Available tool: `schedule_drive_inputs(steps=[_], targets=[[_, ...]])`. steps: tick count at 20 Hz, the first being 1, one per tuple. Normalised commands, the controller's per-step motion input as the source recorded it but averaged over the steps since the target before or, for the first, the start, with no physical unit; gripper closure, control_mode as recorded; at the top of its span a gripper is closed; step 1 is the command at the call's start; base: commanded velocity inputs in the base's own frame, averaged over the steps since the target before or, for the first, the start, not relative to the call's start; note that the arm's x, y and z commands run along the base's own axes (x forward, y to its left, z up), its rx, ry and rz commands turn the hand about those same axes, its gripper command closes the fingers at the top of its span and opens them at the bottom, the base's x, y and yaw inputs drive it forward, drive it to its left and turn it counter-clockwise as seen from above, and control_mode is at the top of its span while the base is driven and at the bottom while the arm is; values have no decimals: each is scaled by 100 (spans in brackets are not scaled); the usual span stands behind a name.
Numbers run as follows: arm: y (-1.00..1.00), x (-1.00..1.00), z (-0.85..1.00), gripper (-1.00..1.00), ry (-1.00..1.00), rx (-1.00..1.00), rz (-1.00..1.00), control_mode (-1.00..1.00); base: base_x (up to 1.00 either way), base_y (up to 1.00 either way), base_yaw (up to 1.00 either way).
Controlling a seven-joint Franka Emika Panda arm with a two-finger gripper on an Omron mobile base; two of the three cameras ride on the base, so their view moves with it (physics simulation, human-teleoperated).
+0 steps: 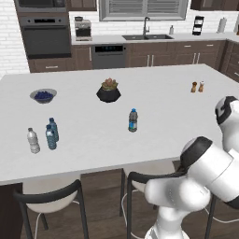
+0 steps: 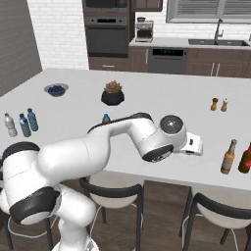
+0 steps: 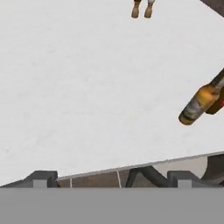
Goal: Move the plastic bottles in the middle to the plastics group, and the glass bottles in the middle to the glass group.
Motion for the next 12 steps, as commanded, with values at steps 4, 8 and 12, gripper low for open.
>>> schedule_drive_inputs(steps=[4,8,12], targets=[[100,0,21,-100,23,-12,53,-100,0,0,0],[100,0,28,-100,20,-15,47,-100,0,0,0],[100,7,25,-100,12,-15,31,-100,0,0,0]])
